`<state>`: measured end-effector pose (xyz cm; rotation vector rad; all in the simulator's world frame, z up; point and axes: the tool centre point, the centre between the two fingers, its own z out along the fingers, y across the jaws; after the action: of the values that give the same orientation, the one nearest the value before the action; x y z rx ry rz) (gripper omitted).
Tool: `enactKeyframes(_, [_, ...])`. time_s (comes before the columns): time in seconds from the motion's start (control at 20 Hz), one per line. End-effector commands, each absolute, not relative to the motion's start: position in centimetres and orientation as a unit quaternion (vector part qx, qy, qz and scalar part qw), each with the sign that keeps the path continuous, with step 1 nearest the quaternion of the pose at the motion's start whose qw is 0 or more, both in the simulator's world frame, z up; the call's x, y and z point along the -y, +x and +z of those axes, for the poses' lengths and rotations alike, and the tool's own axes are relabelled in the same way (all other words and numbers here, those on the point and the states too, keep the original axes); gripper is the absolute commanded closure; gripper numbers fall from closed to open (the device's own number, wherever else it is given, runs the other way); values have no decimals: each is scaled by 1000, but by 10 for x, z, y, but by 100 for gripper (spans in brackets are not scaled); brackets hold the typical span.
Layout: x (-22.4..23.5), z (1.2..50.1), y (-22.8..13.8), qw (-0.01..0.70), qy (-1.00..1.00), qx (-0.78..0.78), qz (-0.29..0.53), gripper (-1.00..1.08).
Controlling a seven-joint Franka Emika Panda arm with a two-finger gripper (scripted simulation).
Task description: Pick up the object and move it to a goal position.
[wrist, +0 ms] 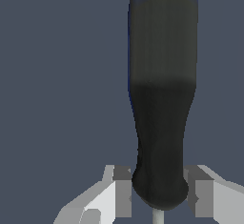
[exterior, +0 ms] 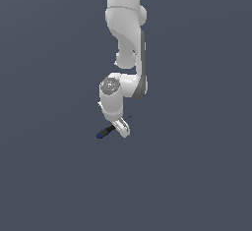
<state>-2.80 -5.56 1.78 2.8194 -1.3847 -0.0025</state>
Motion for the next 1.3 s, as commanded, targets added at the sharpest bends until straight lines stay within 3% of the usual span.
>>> enactKeyframes(0.0, [56, 23, -29, 0, 898, 441, 0, 108])
enactKeyframes(0.5, [60, 72, -45, -1, 897, 441, 0, 108])
enactKeyframes(1.25, [73, 207, -89, -1, 897, 442, -1, 108])
